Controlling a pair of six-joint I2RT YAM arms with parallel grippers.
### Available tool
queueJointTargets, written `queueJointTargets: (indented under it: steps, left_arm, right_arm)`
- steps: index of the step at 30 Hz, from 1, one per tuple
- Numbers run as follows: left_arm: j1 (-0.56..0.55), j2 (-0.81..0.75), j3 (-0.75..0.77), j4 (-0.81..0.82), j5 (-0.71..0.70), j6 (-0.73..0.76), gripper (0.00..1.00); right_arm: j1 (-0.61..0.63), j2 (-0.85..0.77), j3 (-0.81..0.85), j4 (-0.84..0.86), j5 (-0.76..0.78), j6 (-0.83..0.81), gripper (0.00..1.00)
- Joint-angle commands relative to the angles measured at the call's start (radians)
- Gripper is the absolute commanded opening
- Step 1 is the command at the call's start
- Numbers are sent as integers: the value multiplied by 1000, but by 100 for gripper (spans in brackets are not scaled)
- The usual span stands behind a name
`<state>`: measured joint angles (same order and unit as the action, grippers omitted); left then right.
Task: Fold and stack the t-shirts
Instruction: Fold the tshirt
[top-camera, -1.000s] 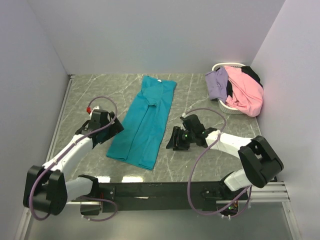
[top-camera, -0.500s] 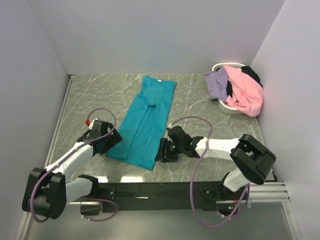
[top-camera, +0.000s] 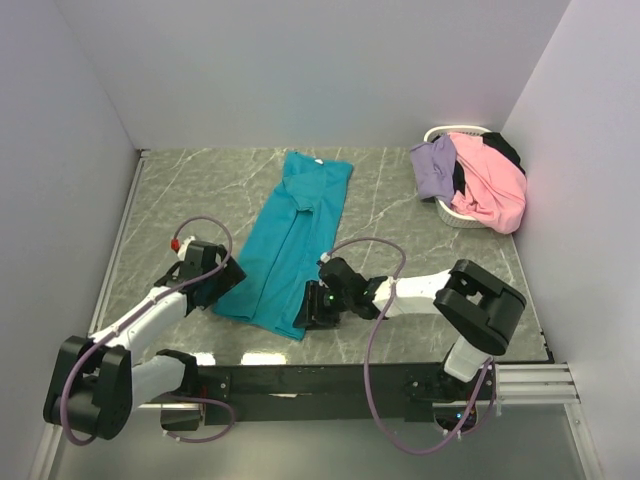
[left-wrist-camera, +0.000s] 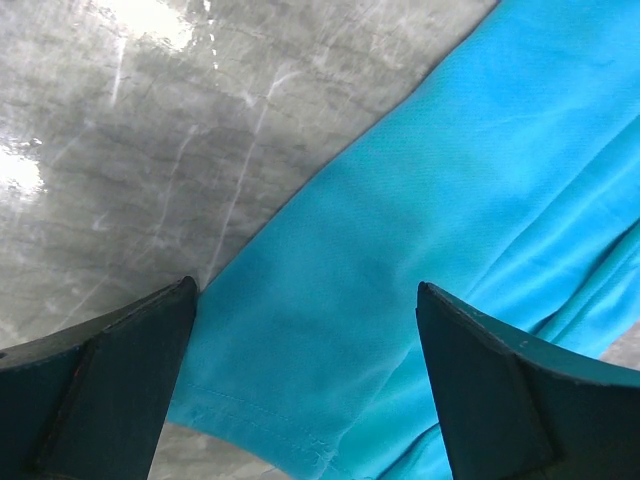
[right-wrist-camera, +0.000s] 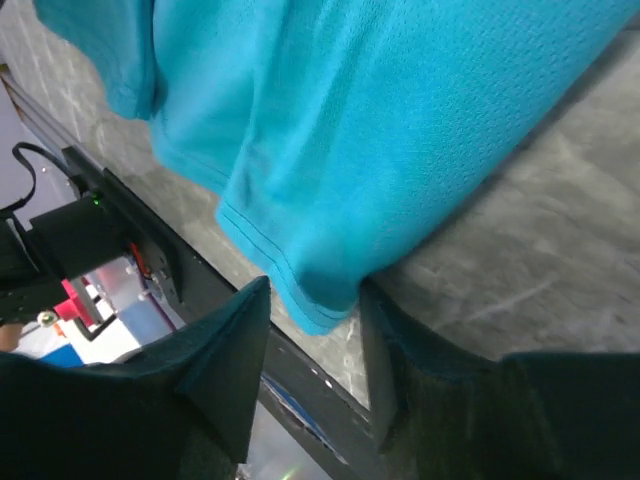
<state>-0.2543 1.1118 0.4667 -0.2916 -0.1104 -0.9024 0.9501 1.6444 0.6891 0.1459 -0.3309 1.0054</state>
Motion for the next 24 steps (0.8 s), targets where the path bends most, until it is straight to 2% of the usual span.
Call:
queueJointTargets:
  steps: [1, 2, 3, 4, 5, 6, 7, 8, 10, 11, 17, 24]
  left_arm:
    - [-31, -21, -74, -34, 52, -50, 91]
    - [-37, -30, -86, -37, 57, -55, 86]
    - [-40, -49, -95, -37, 66, -65, 82]
    - [-51, -58, -102, -41, 67, -73, 69]
    - [-57, -67, -112, -41, 75, -72, 59]
    - [-63, -87, -112, -46, 83, -81, 54]
    - [-75, -93, -109, -60, 80, -90, 34]
    - [-82, -108, -103, -69, 78, -95, 23]
    - [-100, -116, -97, -106, 66, -108, 5]
    - [-103, -121, -94, -116, 67, -112, 1]
    - [-178, -141, -114, -121, 103, -171, 1]
    - [-362, -133, -105, -112, 114, -323, 1]
  right_arm:
    - [16, 25, 12, 44, -2, 22, 30]
    - [15, 20, 7, 34, 3, 22, 23]
    - [15, 14, 6, 27, 10, 19, 8]
    - [16, -3, 1, 20, 15, 16, 3]
    - [15, -15, -3, -5, 32, 12, 0]
    - [15, -27, -6, -18, 42, 7, 0]
    - [16, -52, -16, -29, 53, 4, 0]
    - [15, -67, -19, -60, 76, 1, 0]
    - [15, -107, -31, -92, 102, -8, 0]
    - [15, -119, -36, -117, 122, -11, 0]
    - [15, -219, -80, -236, 197, -10, 0]
    - [15, -337, -161, -353, 271, 19, 0]
